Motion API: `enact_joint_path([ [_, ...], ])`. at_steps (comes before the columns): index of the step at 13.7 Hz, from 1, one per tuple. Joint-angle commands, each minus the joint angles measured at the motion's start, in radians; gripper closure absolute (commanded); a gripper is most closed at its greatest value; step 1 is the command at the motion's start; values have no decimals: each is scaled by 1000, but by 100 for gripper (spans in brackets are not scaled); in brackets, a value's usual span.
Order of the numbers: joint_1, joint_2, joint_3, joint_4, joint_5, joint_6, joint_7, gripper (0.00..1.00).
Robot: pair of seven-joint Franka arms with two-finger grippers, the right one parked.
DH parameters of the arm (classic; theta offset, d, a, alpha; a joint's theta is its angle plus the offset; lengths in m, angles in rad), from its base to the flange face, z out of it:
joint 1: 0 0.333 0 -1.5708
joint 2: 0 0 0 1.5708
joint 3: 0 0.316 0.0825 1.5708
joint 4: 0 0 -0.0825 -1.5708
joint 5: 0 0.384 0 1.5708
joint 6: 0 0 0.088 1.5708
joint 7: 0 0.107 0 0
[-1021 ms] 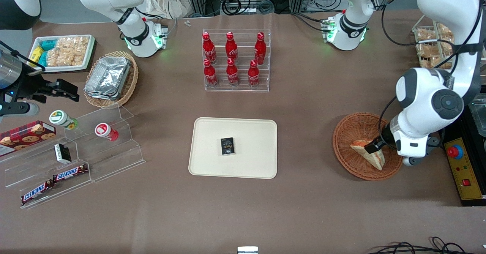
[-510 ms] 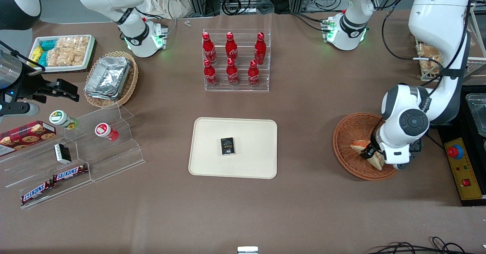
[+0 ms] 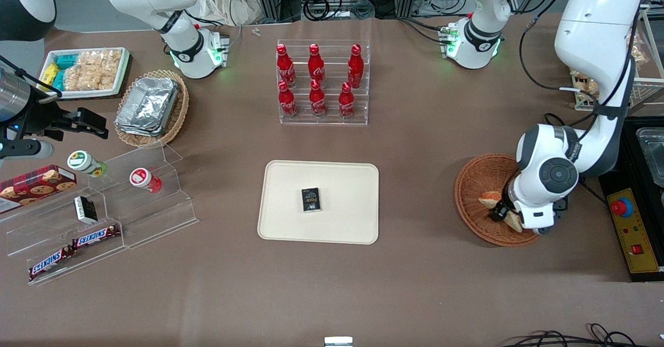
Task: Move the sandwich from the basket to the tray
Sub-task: 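Close the left gripper on the wrapped sandwich and lift it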
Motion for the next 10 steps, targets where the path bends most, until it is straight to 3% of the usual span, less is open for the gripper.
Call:
enact_joint_path([
  [1, 0, 44, -5, 69, 9, 6, -56, 14],
  [3, 0, 58, -8, 94, 11, 5, -143, 66],
  [4, -2, 59, -10, 95, 11, -2, -145, 100],
  [8, -7, 59, -11, 121, 21, -17, -125, 100],
  [10, -19, 61, -23, 225, 20, -159, -35, 100],
])
